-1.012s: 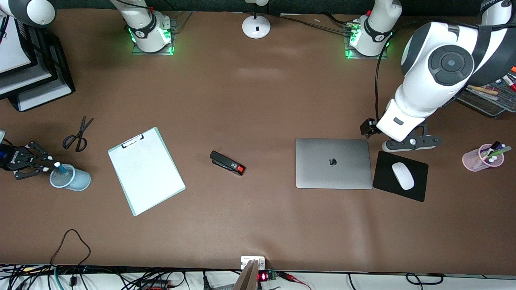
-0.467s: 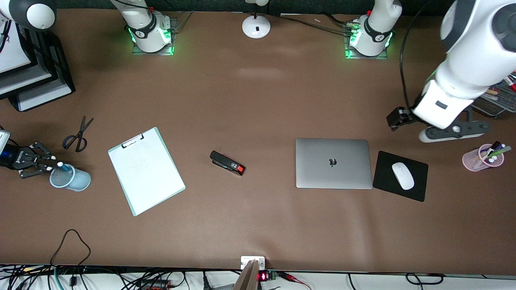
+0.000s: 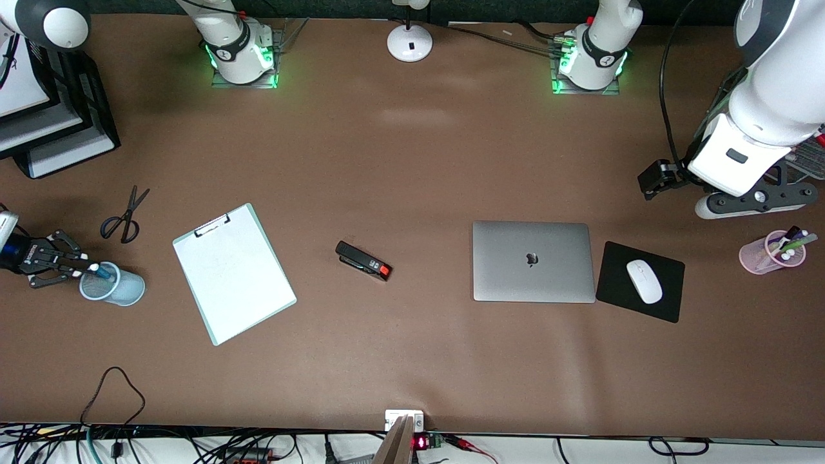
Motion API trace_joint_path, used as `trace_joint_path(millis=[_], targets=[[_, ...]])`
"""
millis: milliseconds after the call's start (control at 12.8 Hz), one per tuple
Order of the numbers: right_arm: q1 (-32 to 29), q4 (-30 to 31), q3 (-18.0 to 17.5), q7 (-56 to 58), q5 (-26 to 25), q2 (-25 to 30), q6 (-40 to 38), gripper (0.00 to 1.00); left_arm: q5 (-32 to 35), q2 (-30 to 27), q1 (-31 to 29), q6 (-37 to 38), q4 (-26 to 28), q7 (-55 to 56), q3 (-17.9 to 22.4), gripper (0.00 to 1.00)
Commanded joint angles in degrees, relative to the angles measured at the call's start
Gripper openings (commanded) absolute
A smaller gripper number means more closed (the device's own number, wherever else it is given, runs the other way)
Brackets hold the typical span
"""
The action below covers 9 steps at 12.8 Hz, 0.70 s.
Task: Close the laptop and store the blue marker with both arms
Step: 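Lower the marker into the pen cup while the left gripper withdraws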
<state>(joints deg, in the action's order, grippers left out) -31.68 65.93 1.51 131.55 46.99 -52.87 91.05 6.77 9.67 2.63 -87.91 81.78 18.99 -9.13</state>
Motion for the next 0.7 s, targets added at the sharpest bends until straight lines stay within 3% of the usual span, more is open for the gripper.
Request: trace_joint_path(millis=[0, 78, 623], targets=[[-0.3, -1.9, -0.5, -0.6, 0.8, -0.9, 0.4, 0.91, 0.6, 0.2, -1.1, 3.2, -5.4, -1.3, -0.5, 1.0], [-0.3, -1.9, -0.5, -0.7, 1.0, -0.8, 0.8, 1.0, 0.6, 0.3, -1.1, 4.1, -6.0, -1.3, -0.5, 1.0], [0.0, -1.7, -0.5, -7.1, 0.3, 1.5, 0.7, 1.0, 0.8, -0.2, -1.0, 7.4, -6.4, -9.6, -0.5, 1.0]])
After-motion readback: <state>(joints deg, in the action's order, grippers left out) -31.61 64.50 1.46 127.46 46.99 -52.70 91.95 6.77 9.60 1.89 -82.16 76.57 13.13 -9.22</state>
